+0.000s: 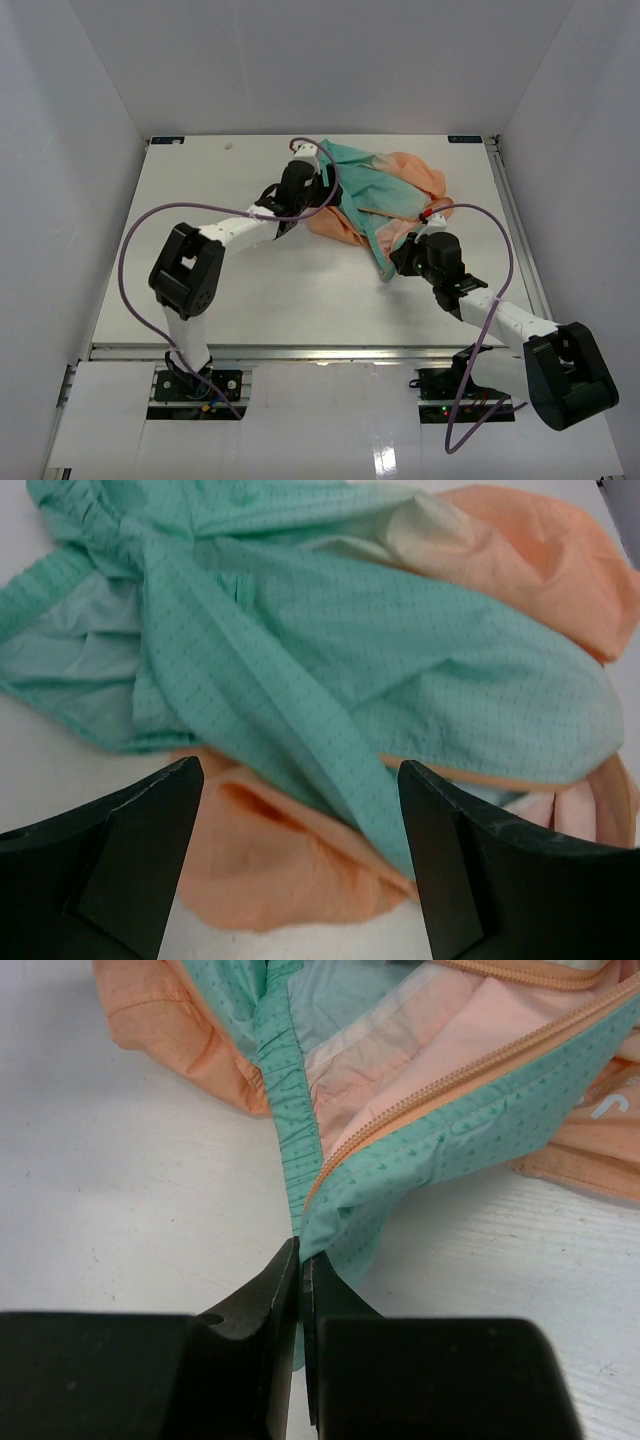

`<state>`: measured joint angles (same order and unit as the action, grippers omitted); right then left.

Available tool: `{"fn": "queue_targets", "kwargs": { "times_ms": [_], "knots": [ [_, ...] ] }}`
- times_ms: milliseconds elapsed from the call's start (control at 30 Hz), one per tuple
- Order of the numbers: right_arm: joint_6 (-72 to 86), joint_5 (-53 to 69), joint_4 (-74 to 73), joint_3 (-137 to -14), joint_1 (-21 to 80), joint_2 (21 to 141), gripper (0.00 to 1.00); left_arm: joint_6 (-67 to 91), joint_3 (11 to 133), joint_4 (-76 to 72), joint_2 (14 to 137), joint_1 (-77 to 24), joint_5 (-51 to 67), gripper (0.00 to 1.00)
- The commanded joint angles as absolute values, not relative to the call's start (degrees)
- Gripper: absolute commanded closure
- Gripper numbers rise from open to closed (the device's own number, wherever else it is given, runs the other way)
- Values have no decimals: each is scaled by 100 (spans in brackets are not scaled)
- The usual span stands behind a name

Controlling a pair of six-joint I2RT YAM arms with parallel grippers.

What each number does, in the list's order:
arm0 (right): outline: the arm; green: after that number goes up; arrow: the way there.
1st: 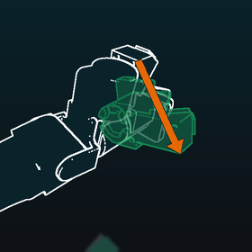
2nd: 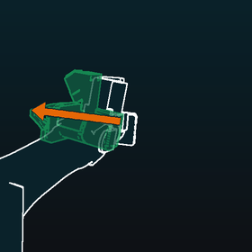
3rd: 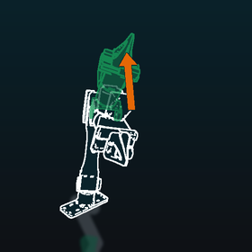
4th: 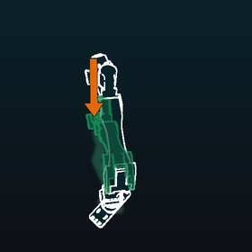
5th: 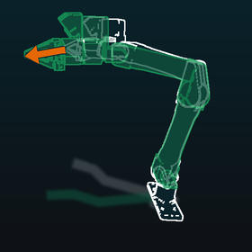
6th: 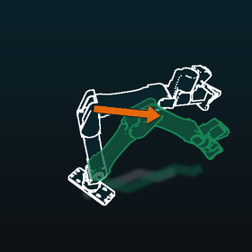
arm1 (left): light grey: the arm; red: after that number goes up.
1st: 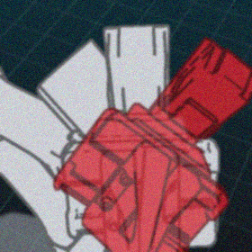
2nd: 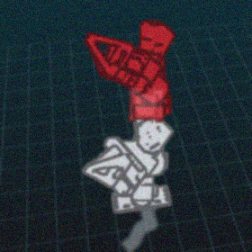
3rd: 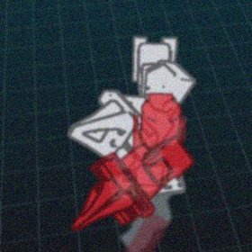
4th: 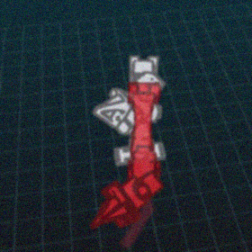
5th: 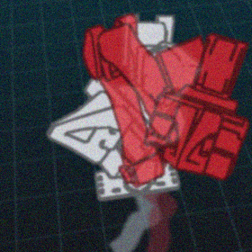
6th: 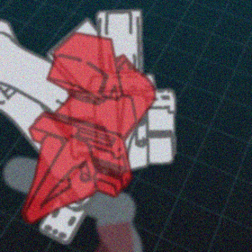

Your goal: Zip up the jacket

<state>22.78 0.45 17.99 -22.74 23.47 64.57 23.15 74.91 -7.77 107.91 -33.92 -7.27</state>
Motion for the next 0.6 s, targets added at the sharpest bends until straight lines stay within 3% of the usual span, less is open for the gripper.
{"fn": "queue_targets", "kwargs": {
  "times_ms": [0,200,333,433,567],
  "knots": [
    [2296,70,2287,-2178,2445,6337,92,1962,8524,-329,11615,-3213,-965,10],
    [2238,59,2344,-2171,2505,6384,92,1951,9453,-86,12415,-2892,-847,13],
    [2208,35,2462,-2153,2515,6500,92,1792,9301,-491,12508,-2805,-448,17],
    [2183,35,2498,-2179,2528,6667,92,1740,9003,-742,12374,-2804,-267,58],
    [2194,35,2534,-2218,2531,6914,92,1805,8509,-969,12013,-2795,-246,97]
  ]
}}
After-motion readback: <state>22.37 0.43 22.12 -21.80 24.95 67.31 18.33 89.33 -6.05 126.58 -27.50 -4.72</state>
